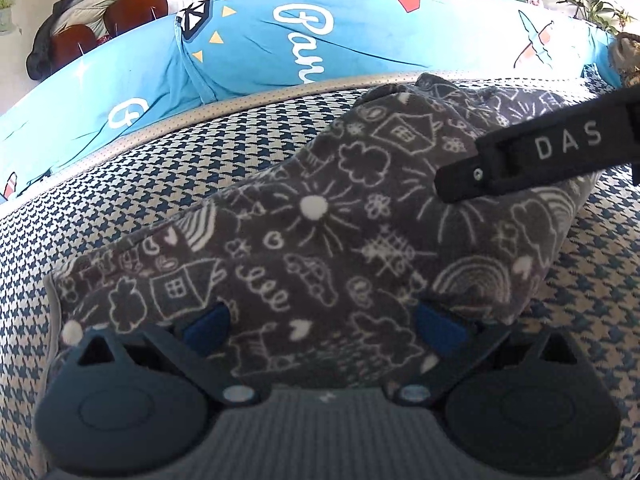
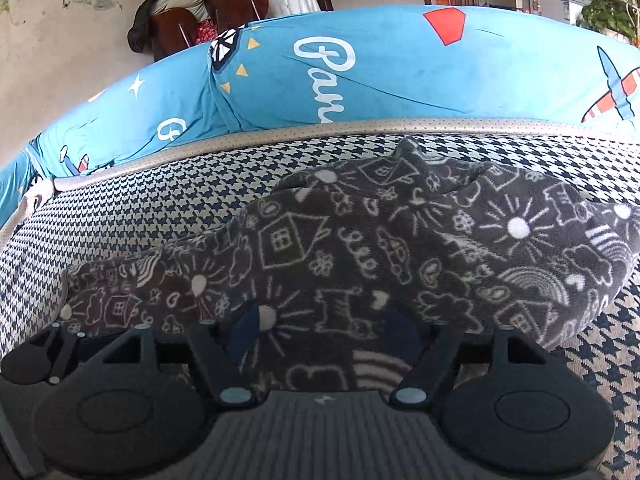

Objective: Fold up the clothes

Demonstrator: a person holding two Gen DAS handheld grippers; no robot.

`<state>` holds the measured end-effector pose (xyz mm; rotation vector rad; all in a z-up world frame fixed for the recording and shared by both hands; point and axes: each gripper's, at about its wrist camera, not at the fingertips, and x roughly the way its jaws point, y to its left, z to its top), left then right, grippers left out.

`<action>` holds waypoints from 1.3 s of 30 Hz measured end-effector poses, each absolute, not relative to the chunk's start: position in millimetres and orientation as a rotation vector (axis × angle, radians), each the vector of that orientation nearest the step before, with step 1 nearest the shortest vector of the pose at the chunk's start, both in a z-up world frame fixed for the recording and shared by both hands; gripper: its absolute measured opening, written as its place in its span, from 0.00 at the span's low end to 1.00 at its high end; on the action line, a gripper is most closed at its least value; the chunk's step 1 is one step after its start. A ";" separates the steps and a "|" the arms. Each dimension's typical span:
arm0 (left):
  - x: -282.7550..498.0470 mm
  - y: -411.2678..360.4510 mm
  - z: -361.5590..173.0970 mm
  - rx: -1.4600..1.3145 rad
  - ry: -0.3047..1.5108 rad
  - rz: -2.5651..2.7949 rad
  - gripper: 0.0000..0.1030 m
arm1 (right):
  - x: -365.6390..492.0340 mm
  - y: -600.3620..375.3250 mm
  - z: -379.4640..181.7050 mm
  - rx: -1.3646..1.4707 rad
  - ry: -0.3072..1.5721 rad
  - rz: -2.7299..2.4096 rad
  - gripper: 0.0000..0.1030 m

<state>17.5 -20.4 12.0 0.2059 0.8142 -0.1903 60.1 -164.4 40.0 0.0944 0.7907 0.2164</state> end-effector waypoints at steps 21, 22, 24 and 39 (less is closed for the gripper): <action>-0.4 -29.2 23.4 0.191 0.818 -0.244 1.00 | 41.8 -184.7 57.6 0.204 0.716 0.148 0.85; -0.3 -31.0 19.3 0.194 0.835 -0.251 1.00 | 42.0 -185.3 59.0 0.207 0.711 0.135 0.86; -7.2 -41.3 10.7 0.276 0.803 -0.234 1.00 | 42.3 -186.5 61.9 0.213 0.700 0.111 0.94; -25.3 -39.1 38.4 0.200 0.725 -0.270 1.00 | 45.0 -194.6 69.5 0.233 0.640 0.065 1.00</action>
